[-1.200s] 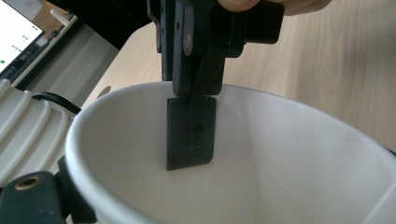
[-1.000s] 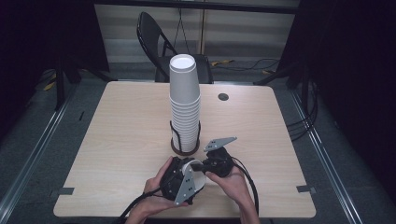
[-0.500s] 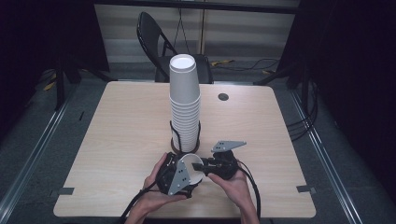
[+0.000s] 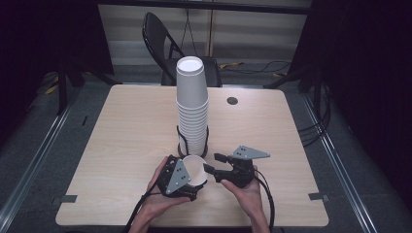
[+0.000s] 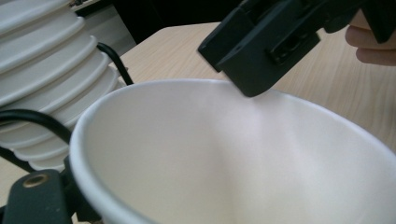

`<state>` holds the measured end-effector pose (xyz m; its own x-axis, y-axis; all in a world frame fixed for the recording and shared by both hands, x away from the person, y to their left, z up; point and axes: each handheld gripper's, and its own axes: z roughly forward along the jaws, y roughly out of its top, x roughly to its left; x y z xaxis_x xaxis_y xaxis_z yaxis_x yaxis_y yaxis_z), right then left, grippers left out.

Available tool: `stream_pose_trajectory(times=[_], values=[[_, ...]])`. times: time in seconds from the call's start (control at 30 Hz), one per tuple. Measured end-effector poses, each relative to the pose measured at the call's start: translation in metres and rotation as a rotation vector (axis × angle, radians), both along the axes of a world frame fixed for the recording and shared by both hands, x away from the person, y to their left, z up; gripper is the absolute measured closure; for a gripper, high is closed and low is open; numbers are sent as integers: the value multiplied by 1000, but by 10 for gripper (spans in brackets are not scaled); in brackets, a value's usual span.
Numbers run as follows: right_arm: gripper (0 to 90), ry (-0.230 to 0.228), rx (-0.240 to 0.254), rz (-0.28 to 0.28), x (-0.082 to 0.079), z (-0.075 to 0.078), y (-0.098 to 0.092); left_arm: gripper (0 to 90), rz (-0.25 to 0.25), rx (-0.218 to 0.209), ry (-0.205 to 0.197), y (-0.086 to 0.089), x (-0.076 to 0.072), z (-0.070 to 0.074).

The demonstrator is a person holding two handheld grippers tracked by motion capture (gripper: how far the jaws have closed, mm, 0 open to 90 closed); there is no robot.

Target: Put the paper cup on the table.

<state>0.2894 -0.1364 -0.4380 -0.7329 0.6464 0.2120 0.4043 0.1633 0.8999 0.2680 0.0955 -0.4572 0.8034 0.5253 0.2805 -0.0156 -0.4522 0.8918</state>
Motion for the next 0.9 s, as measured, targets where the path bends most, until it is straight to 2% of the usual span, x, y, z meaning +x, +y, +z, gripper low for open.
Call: stream_pose_trajectory(times=[0.07,0.1,0.13,0.27,0.37,0.43,0.47,0.53,0.63,0.7,0.8,0.87,0.9], values=[[365,13,-4,-28,0,-1,-3,114,7,-8,14,3,2,0],[359,22,15,-27,0,-2,-6,114,11,-10,14,5,3,0],[345,20,26,-38,-1,-2,-7,113,15,-32,28,8,5,0],[300,-11,64,-78,-5,-4,-14,113,39,-77,47,17,8,2],[215,-38,70,-119,-8,-5,-19,112,34,-103,51,24,10,3],[143,-35,80,-162,-9,-8,-22,112,39,-121,61,29,12,3],[143,-35,91,-170,-10,-9,-24,111,50,-123,62,31,13,3],[140,-58,87,-177,-12,-12,-28,111,65,-134,67,36,16,3],[138,-82,66,-224,-15,-18,-32,109,105,-138,73,43,18,4],[139,-92,61,-279,-16,-21,-35,109,125,-155,87,49,22,4],[138,-100,53,-317,-19,-25,-40,108,147,-180,101,56,25,6],[138,-129,47,-344,-21,-27,-43,108,154,-208,110,61,28,8],[138,-148,25,-388,-24,-28,-43,107,159,-211,111,62,28,8]])
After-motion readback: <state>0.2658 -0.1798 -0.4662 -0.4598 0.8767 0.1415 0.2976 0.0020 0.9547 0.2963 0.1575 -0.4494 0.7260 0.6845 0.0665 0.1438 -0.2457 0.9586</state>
